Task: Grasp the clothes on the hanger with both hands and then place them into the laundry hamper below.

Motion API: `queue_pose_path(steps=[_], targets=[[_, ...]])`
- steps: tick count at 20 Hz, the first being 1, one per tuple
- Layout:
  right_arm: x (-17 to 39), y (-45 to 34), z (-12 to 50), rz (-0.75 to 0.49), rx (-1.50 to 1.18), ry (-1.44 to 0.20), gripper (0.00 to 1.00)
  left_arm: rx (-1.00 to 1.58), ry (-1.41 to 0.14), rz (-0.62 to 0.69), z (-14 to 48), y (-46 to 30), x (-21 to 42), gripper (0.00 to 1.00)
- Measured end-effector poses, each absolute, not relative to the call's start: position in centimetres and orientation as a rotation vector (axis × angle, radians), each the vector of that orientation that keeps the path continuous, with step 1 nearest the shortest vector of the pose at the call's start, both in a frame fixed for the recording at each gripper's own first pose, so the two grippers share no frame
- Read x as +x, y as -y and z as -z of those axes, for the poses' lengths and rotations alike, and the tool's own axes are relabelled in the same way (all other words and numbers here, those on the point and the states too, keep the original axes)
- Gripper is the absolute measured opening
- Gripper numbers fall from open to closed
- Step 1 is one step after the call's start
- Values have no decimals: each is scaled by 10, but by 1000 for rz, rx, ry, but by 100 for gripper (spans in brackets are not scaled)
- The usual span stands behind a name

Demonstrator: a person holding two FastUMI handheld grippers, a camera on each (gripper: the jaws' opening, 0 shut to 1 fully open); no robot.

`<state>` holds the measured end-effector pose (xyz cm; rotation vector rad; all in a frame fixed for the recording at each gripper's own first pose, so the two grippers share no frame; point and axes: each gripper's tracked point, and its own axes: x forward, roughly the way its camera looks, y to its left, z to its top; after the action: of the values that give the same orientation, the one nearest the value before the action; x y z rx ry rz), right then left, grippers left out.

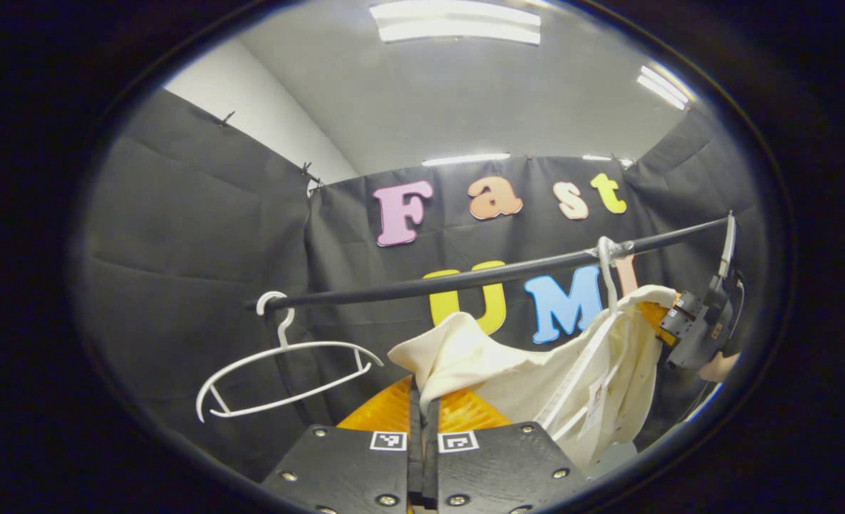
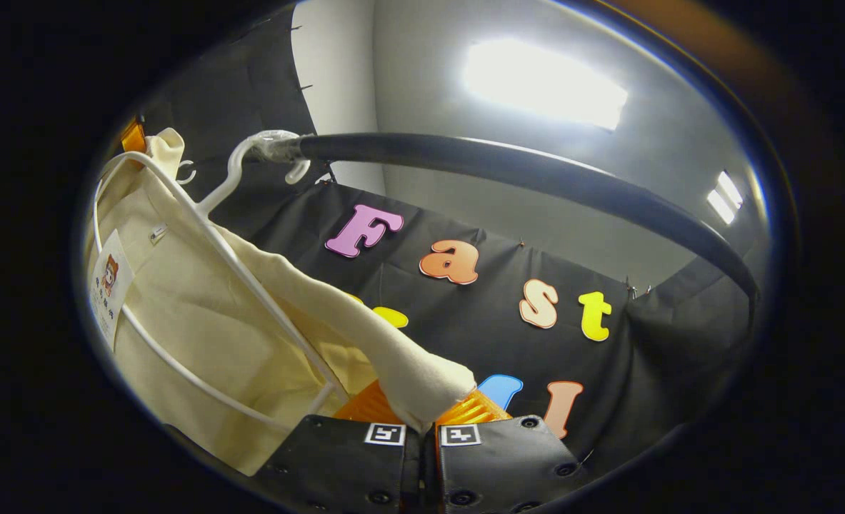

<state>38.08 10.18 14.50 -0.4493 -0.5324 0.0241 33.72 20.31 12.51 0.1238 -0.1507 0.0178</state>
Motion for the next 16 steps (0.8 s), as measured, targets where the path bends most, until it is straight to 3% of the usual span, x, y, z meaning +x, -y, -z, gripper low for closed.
queue_pose_path(steps=[5,11,16], targets=[[396,-103,-129,-47,-468,501,4,-64,216,126,-119,-199,352,1],[417,-116,-103,-99,-541,487,4,-178,165,140,-86,-222,382,1],[425,-116,-79,-136,-554,437,4,-113,49,143,-24,-214,375,0]])
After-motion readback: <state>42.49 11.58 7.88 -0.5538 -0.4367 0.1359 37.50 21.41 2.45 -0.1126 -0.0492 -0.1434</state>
